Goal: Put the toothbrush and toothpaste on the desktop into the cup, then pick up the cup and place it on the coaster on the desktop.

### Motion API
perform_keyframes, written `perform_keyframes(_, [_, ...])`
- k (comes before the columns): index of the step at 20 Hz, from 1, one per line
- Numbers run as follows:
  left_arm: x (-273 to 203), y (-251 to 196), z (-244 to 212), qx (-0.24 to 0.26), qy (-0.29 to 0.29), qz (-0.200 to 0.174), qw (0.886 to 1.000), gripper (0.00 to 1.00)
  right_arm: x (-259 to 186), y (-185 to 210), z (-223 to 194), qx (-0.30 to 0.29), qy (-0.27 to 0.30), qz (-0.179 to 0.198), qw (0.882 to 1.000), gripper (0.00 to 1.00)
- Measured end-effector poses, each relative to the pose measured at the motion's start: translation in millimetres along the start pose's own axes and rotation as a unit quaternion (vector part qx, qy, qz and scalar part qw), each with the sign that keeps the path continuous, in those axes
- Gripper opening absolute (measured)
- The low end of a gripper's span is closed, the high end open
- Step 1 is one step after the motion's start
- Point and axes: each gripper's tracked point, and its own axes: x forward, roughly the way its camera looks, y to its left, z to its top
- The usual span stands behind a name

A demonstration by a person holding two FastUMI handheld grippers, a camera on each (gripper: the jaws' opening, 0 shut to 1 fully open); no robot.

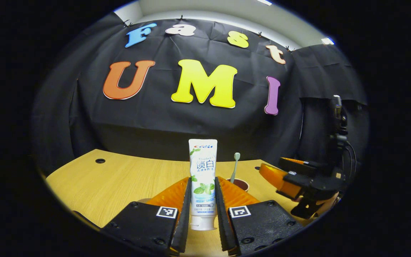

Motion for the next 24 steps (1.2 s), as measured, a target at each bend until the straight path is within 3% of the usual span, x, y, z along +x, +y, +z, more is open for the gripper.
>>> perform_keyframes(7, [73.5, -48.8, 19.6, -0.005, -0.024, -0.051, 0.998, 0.38, -40.3, -52.8, -12.5, 0.012, -0.025, -0.067, 0.997, 0.99])
perform_keyframes(12, [96.7, -64.7, 2.9, -0.016, -0.007, -0.062, 0.998, 0.39, -40.0, -59.9, -20.6, 0.099, -0.007, -0.048, 0.994, 0.99])
perform_keyframes(13, [98.4, -64.8, 2.6, -0.02, -0.008, -0.062, 0.998, 0.39, -39.0, -62.8, -19.4, 0.114, -0.009, -0.046, 0.992, 0.94])
perform_keyframes(15, [101.8, -67.4, -0.2, -0.021, -0.005, -0.064, 0.998, 0.4, -39.4, -69.7, -19.7, 0.137, -0.011, -0.047, 0.989, 0.97])
perform_keyframes(22, [105.6, -64.1, -6.3, -0.017, 0.002, -0.059, 0.998, 0.42, -38.3, -73.2, -21.7, 0.154, -0.007, -0.048, 0.987, 0.97])
perform_keyframes(23, [105.4, -64.5, -8.6, -0.018, 0.007, -0.057, 0.998, 0.48, -39.1, -72.6, -22.9, 0.153, -0.006, -0.047, 0.987, 1.0])
perform_keyframes(24, [104.8, -64.5, -8.8, -0.018, 0.008, -0.057, 0.998, 0.43, -39.2, -72.8, -22.0, 0.152, -0.006, -0.046, 0.987, 0.97])
